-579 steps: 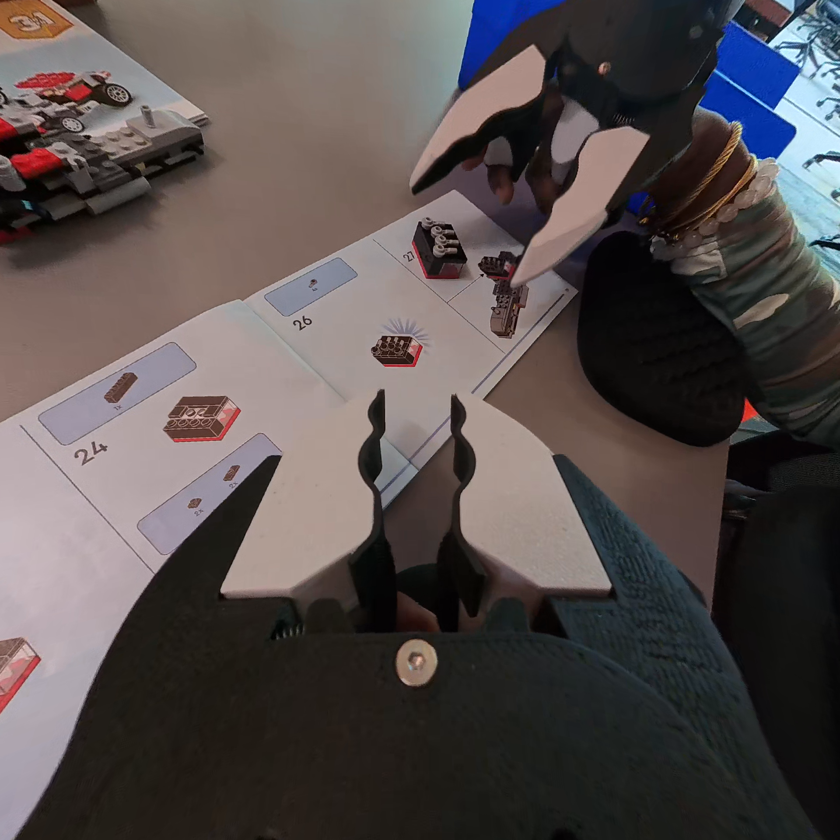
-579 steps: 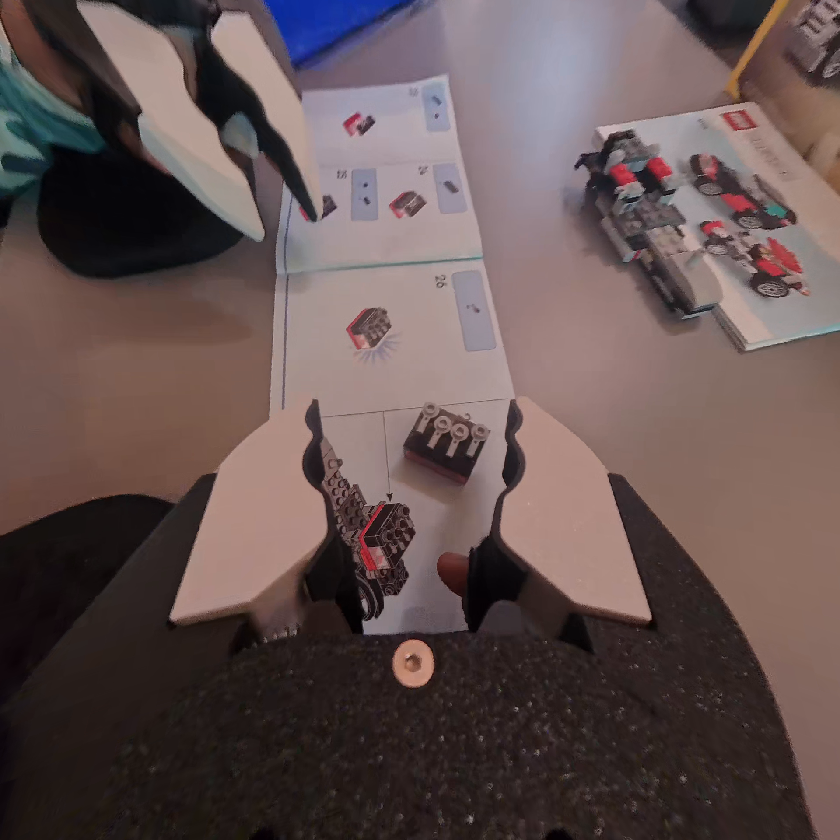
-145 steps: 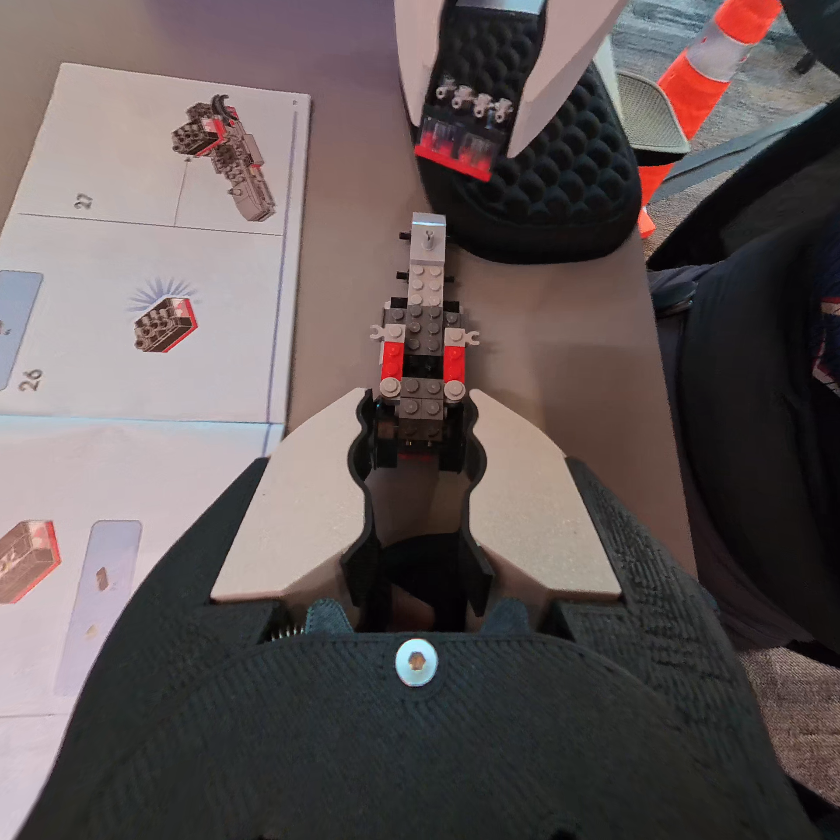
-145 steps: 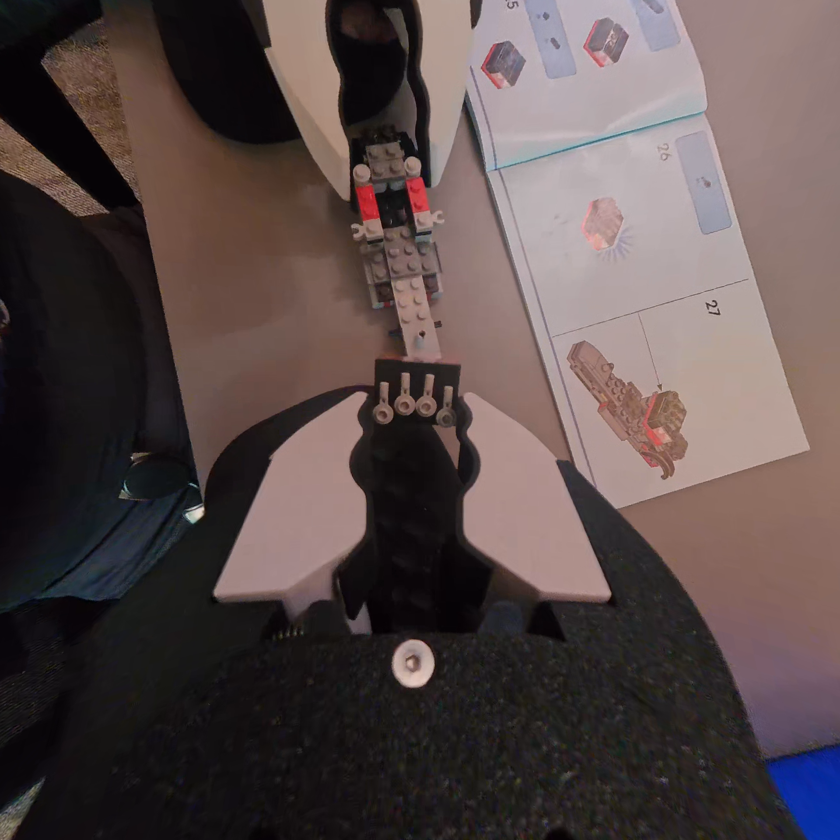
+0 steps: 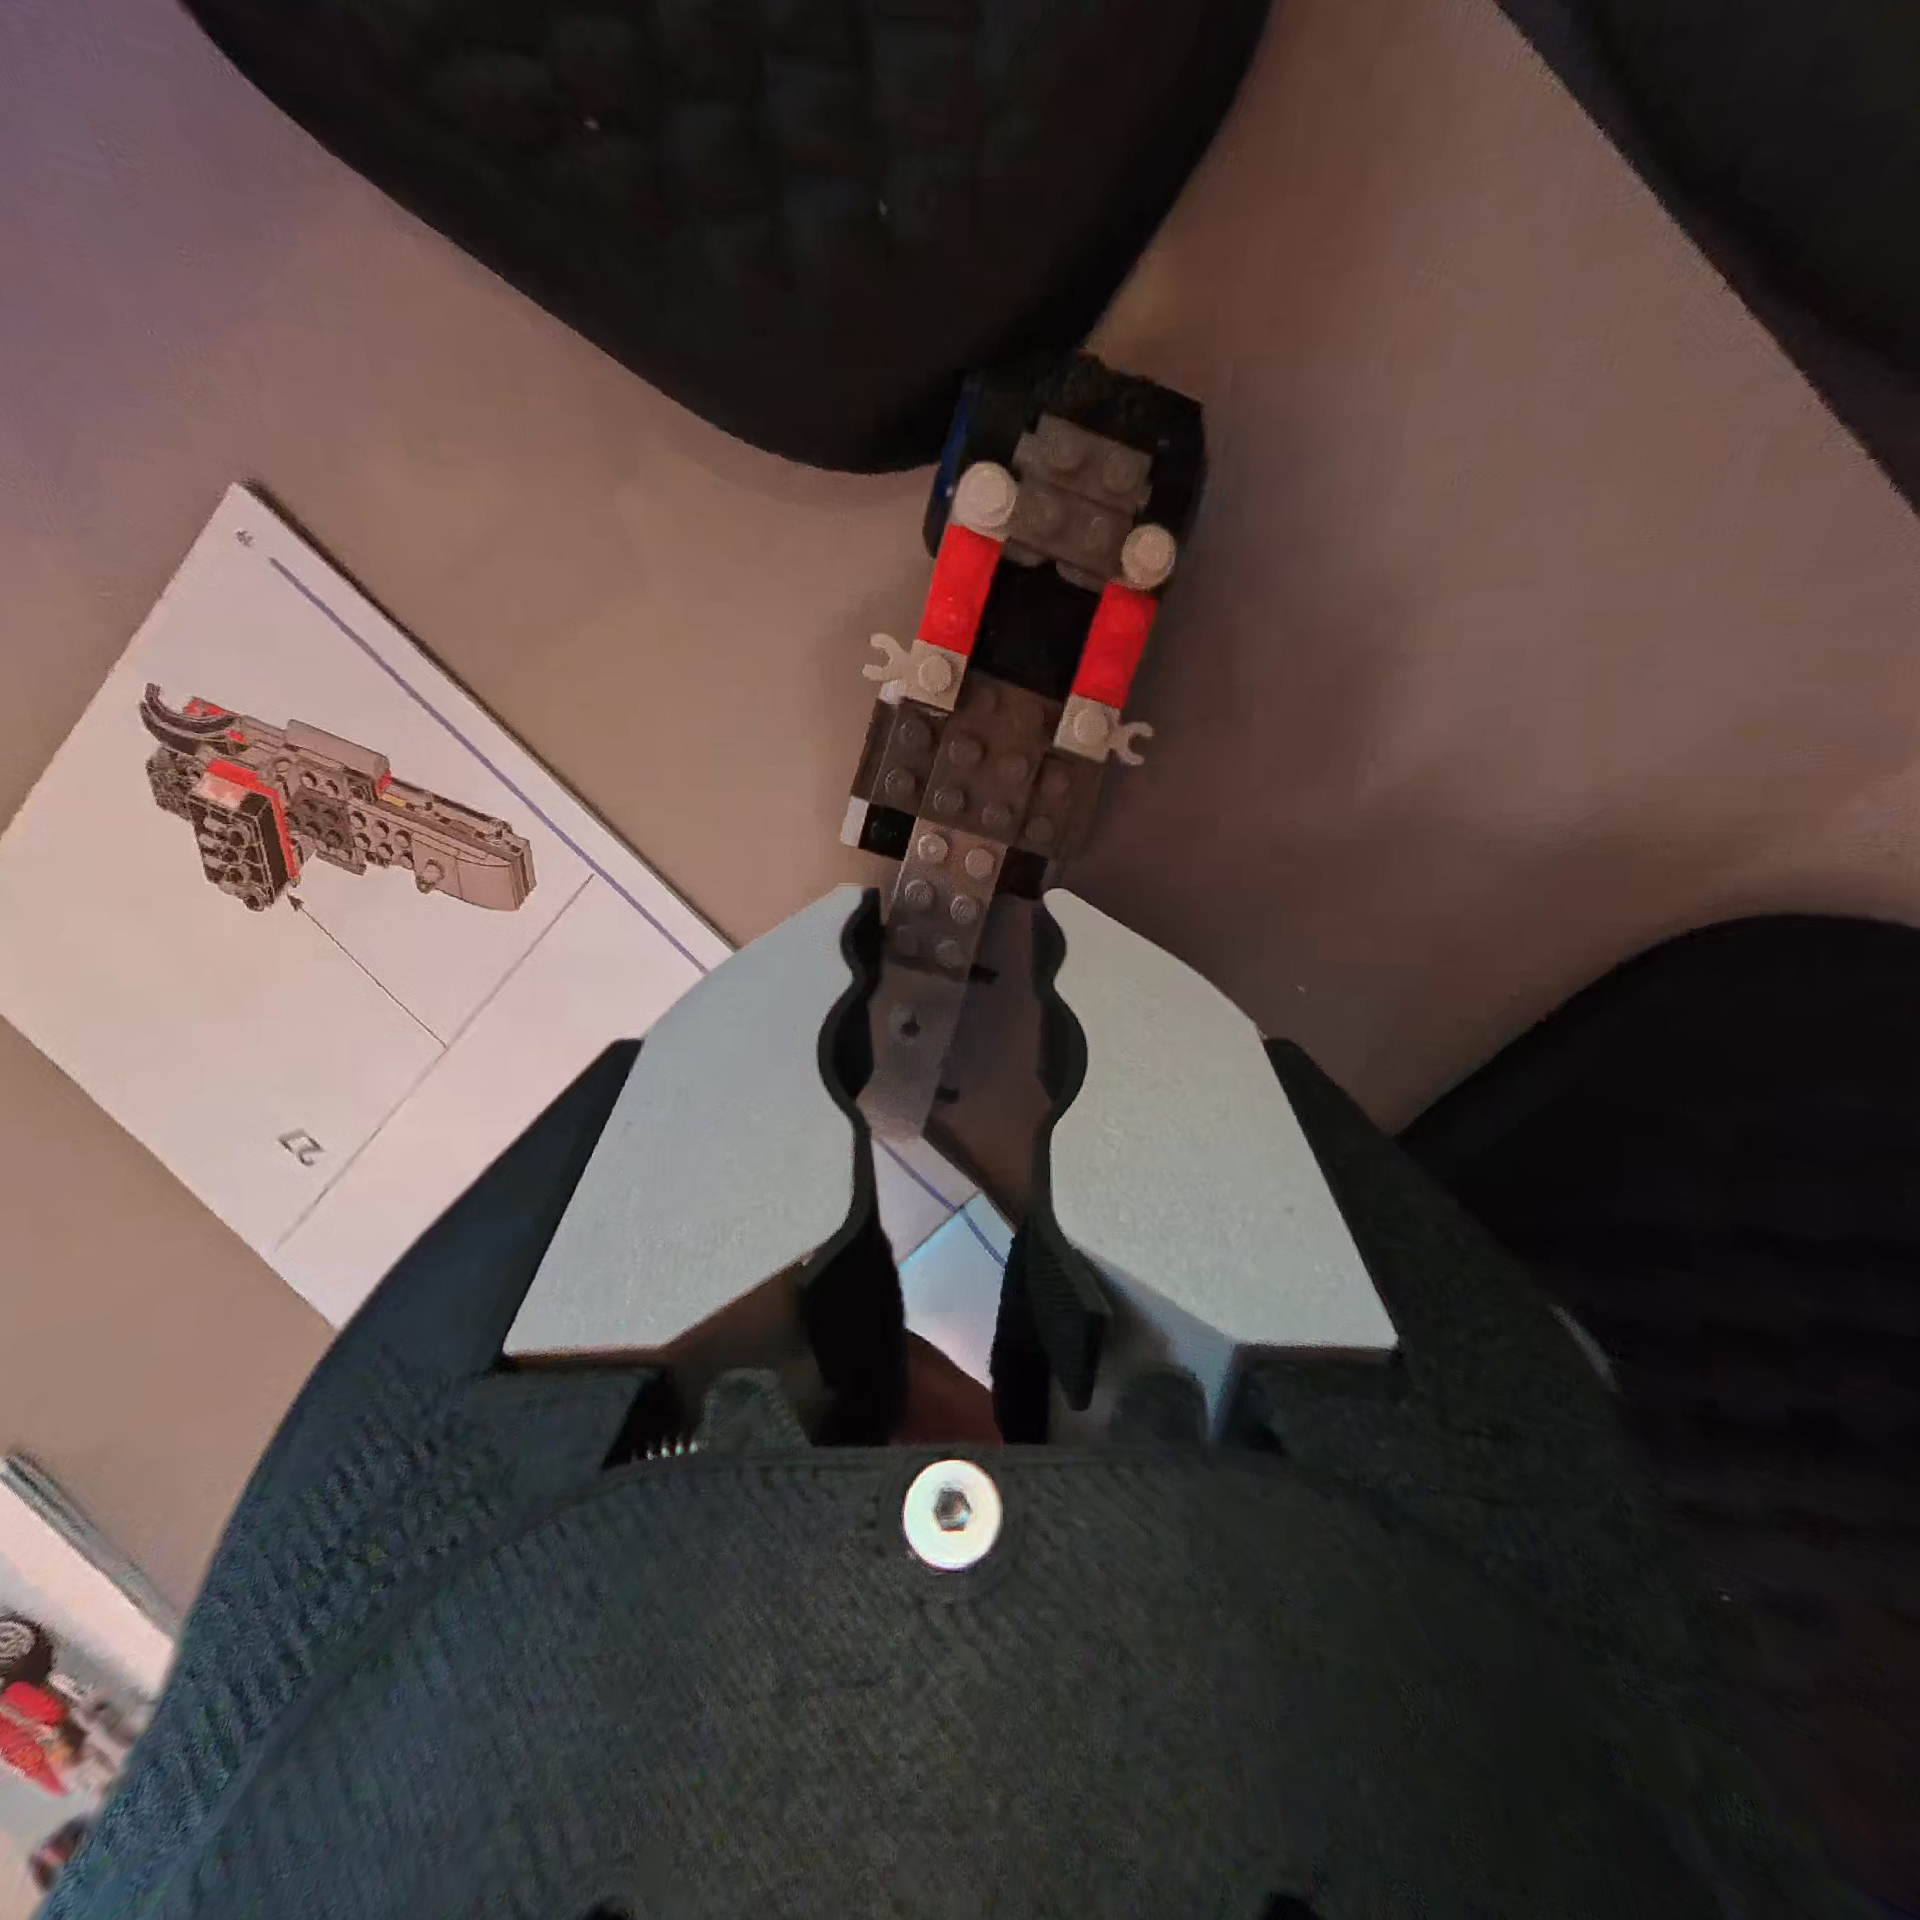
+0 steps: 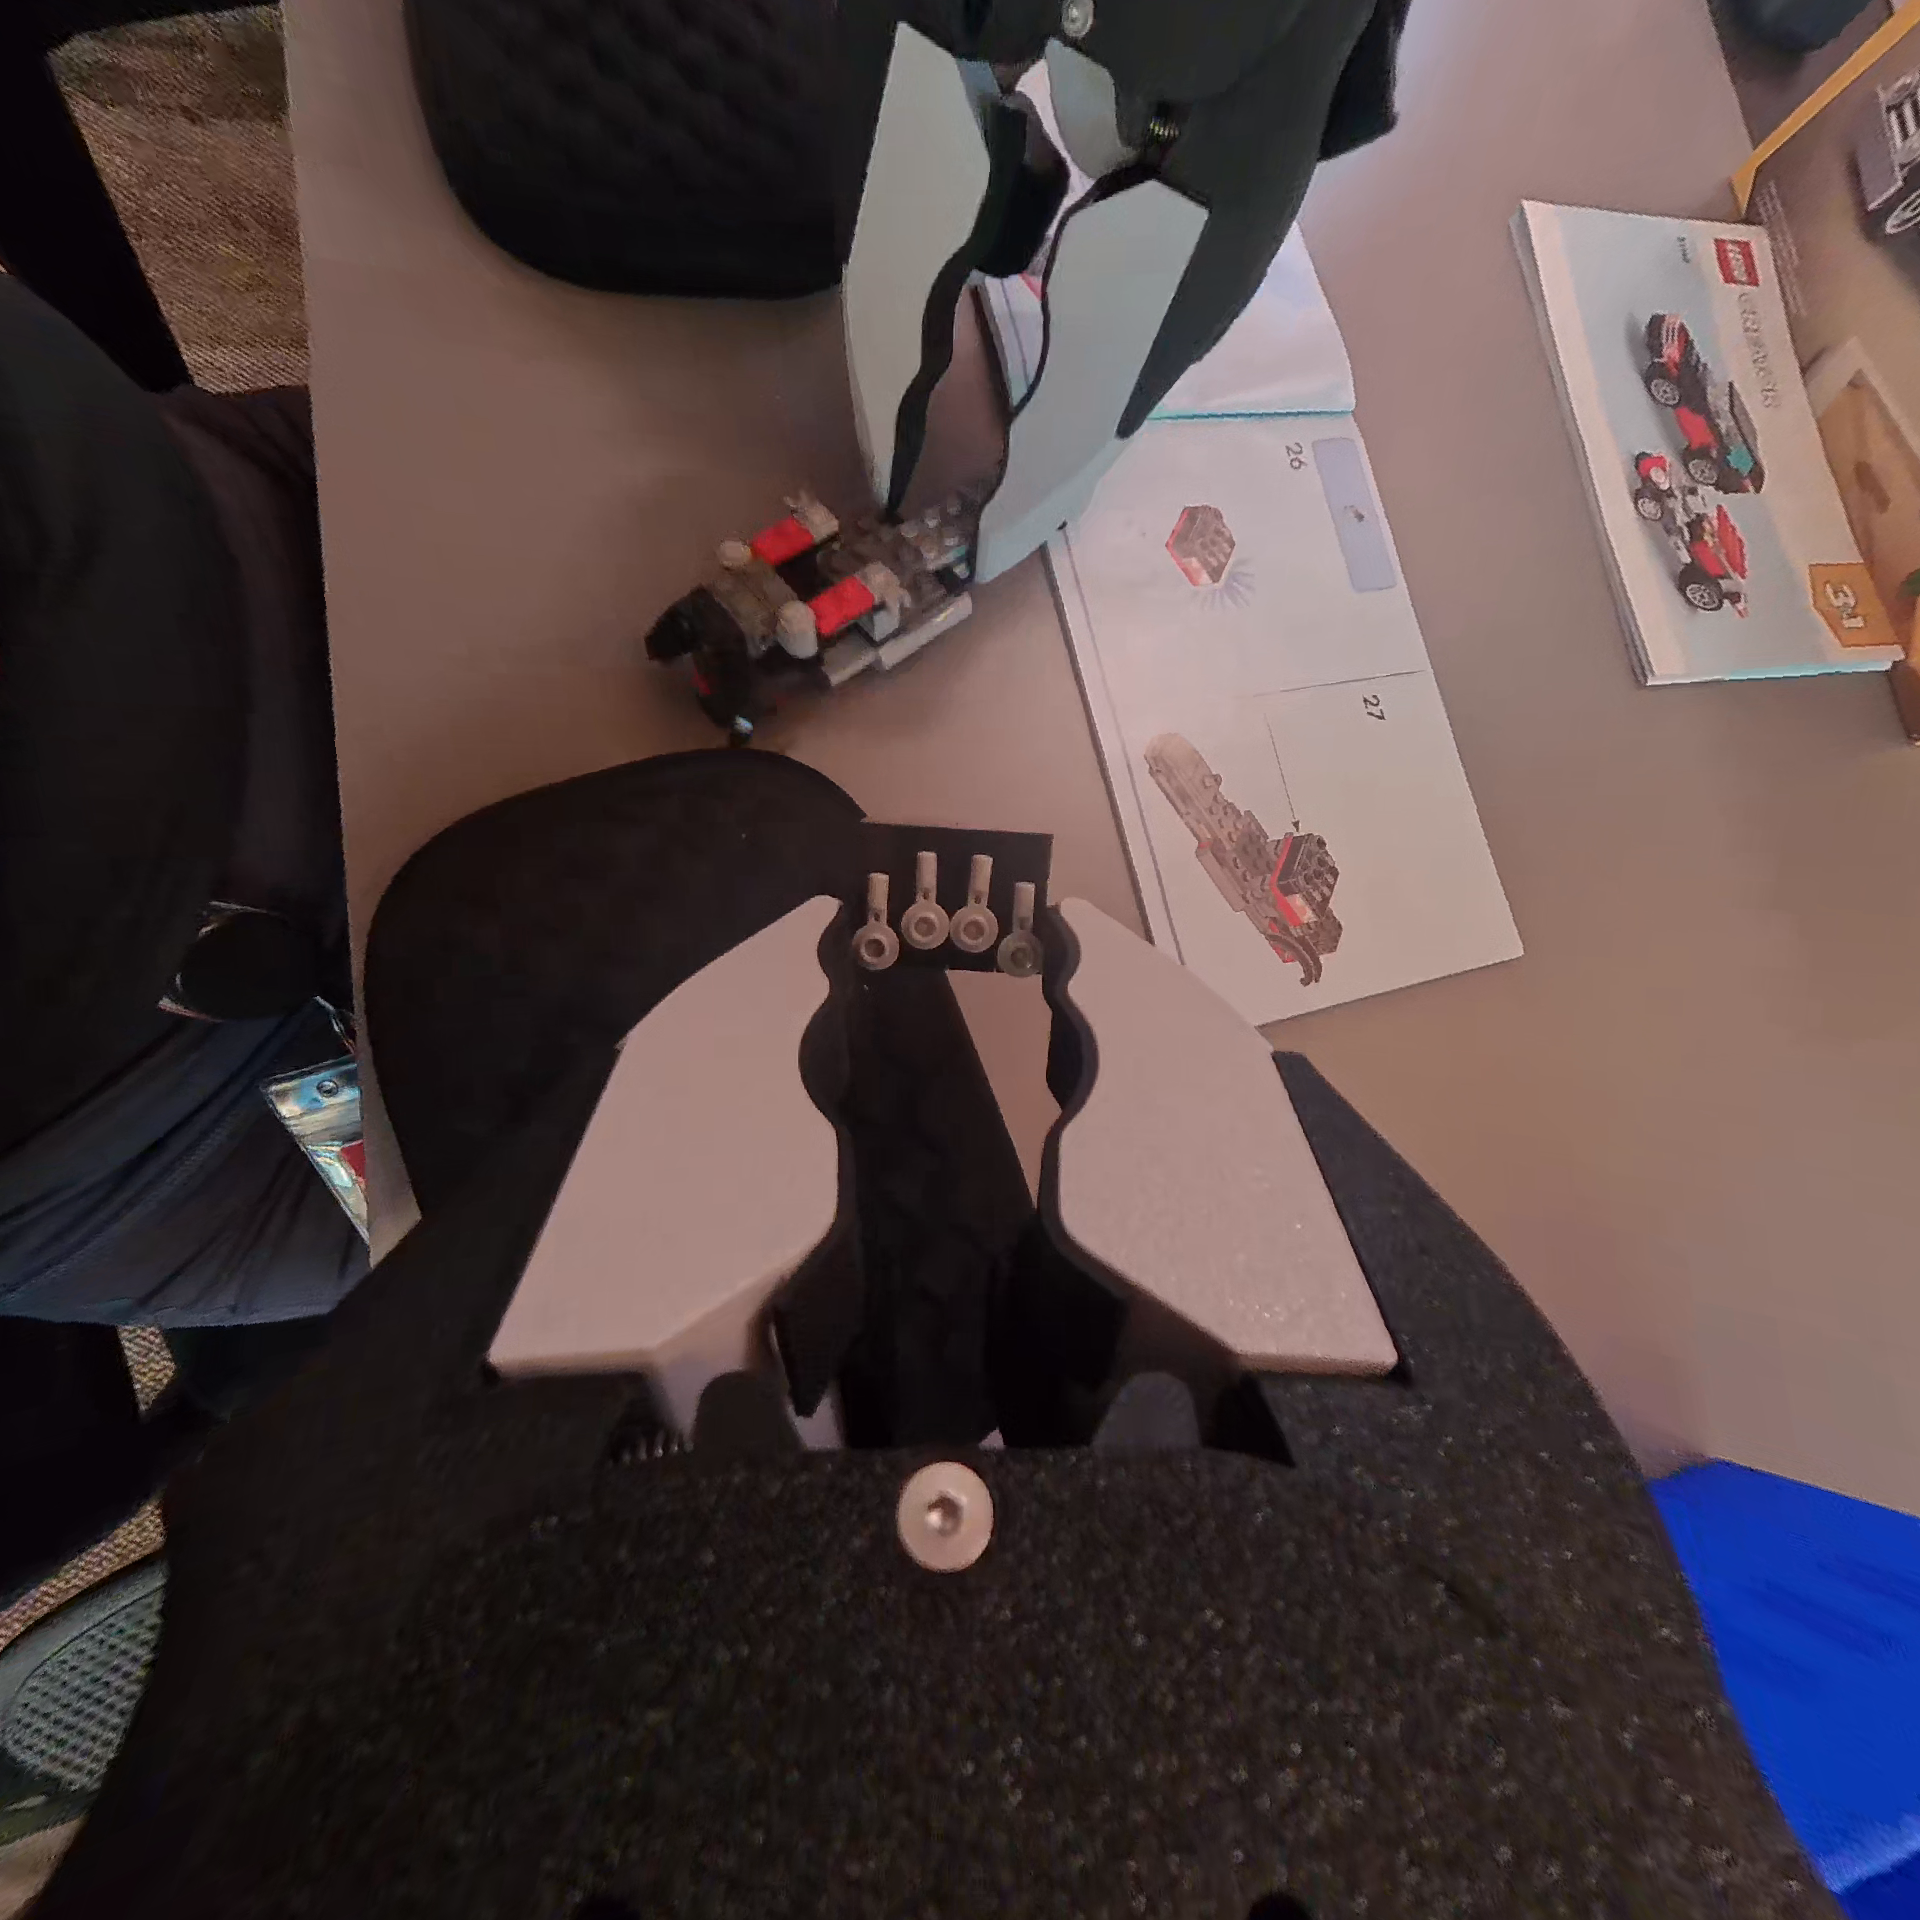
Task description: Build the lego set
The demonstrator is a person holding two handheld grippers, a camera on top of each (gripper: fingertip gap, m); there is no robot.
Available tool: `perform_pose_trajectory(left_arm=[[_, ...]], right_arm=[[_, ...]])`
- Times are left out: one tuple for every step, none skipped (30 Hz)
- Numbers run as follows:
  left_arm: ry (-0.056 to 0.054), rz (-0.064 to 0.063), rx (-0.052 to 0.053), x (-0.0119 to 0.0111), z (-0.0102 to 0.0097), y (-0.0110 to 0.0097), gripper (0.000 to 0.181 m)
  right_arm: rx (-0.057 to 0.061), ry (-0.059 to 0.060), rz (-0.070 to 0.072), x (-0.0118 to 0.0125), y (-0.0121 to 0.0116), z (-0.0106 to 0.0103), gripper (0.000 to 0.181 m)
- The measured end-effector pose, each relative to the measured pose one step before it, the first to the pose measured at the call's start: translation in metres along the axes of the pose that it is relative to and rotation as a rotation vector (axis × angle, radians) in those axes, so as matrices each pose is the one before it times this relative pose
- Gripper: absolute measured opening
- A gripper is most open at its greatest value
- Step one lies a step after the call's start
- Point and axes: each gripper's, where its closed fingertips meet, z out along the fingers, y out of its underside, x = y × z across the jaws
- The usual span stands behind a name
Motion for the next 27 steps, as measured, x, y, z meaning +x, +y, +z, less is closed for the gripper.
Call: perform_pose_trajectory(left_arm=[[-0.0044,-0.0311,-0.0002,0.00014,-0.00080,0.00062,0.025],[-0.0130,-0.0457,-0.0086,0.00026,-0.00138,0.00207,0.019],[-0.0204,-0.0584,-0.0130,0.00060,-0.00144,0.00341,0.019],[-0.0284,-0.0650,-0.0079,0.00097,-0.00115,0.00348,0.019],[-0.0372,-0.0649,-0.0022,0.00090,-0.00094,0.00325,0.019],[-0.0386,-0.0599,-0.0066,0.00172,-0.00070,0.00421,0.019],[-0.0454,-0.0576,-0.0076,0.00127,-0.00128,0.00403,0.019],[-0.0470,-0.0644,-0.0105,0.00087,-0.00176,0.00361,0.019],[-0.0377,-0.0776,-0.0162,0.00178,-0.00181,0.00364,0.019],[-0.0276,-0.0891,-0.0138,0.00242,-0.00160,0.00272,0.019],[-0.0181,-0.0946,-0.0073,0.00300,-0.00132,0.00154,0.019],[-0.0132,-0.0927,-0.0028,0.00277,-0.00094,0.00063,0.019],[-0.0110,-0.0787,-0.0009,0.00231,-0.00041,-0.00014,0.019],[-0.0105,-0.0559,0.0046,0.00207,0.00026,-0.00139,0.019],[-0.0088,-0.0346,0.0095,0.00210,0.00107,-0.00192,0.019],[-0.0051,-0.0262,0.0080,0.00213,0.00189,-0.00178,0.019],[-0.0034,-0.0266,0.0053,0.00138,0.00230,-0.00143,0.019],[-0.0031,-0.0192,0.0117,0.00066,0.00168,-0.00256,0.019],[0.0003,-0.0026,0.0138,0.00101,0.00125,-0.00234,0.021],[0.0014,0.0104,0.0052,0.00090,0.00083,-0.00070,0.023],[-0.0065,0.0111,0.0032,-0.00036,-0.00009,0.00015,0.027],[-0.0125,0.0082,0.0129,-0.00134,-0.00179,-0.00076,0.032],[-0.0121,0.0119,0.0337,-0.00085,-0.00356,-0.00327,0.038],[-0.0191,0.0233,0.0672,-0.00072,-0.00558,-0.00756,0.045],[-0.0405,0.0344,0.1086,-0.00196,-0.00759,-0.01319,0.052],[-0.0699,0.0362,0.1458,-0.00408,-0.00946,-0.01897,0.056],[-0.0949,0.0348,0.1682,-0.00587,-0.01027,-0.02313,0.057]], right_arm=[[0.0129,-0.0097,0.0039,-0.00072,-0.00110,0.00158,0.035],[0.0111,-0.0070,0.0062,-0.00040,-0.00088,0.00150,0.035],[0.0087,-0.0064,0.0071,-0.00024,-0.00082,0.00145,0.035],[0.0064,-0.0075,0.0045,-0.00041,-0.00037,0.00166,0.035],[0.0026,-0.0058,0.0012,-0.00030,0.00020,0.00150,0.035],[-0.0014,-0.0028,0.0001,0.00010,0.00085,0.00165,0.035],[-0.0029,-0.0015,0.0019,0.00023,0.00108,0.00153,0.035],[-0.0022,-0.0018,0.0046,0.00017,0.00083,0.00149,0.035],[-0.0006,-0.0023,0.0054,0.00006,0.00038,0.00112,0.035],[0.0011,-0.0019,0.0037,-0.00007,-0.00004,0.00094,0.035],[0.0013,-0.0008,0.0012,-0.00008,-0.00036,0.00088,0.035],[0.0004,0.0003,-0.0001,-0.00008,-0.00056,0.00065,0.035],[0.0003,0.0001,0.0002,-0.00029,-0.00068,0.00061,0.035],[0.0017,-0.0013,0.0004,-0.00068,-0.00101,0.00053,0.035],[0.0030,-0.0018,0.0012,-0.00082,-0.00120,0.00049,0.035],[0.0026,-0.0021,0.0028,-0.00086,-0.00125,0.00031,0.035],[0.0007,-0.0009,0.0049,-0.00051,-0.00095,0.00034,0.035],[-0.0002,0.0013,0.0053,0.00000,-0.00080,0.00001,0.035],[0.0041,0.0018,0.0061,0.00035,-0.00146,0.00020,0.035],[0.0101,-0.0015,0.0091,0.00017,-0.00224,0.00026,0.035],[0.0174,-0.0036,0.0134,-0.00007,-0.00325,0.00029,0.035],[0.0309,-0.0022,0.0259,0.00076,-0.00465,0.00041,0.035],[0.0497,-0.0002,0.0455,0.00229,-0.00729,0.00078,0.035],[0.0718,-0.0037,0.0626,0.00297,-0.01033,0.00144,0.035],[0.0930,-0.0115,0.0782,0.00252,-0.01276,0.00190,0.035],[0.1095,-0.0295,0.0922,0.00070,-0.01417,0.00296,0.034],[0.1152,-0.0503,0.1043,-0.00209,-0.01408,0.00399,0.034]])
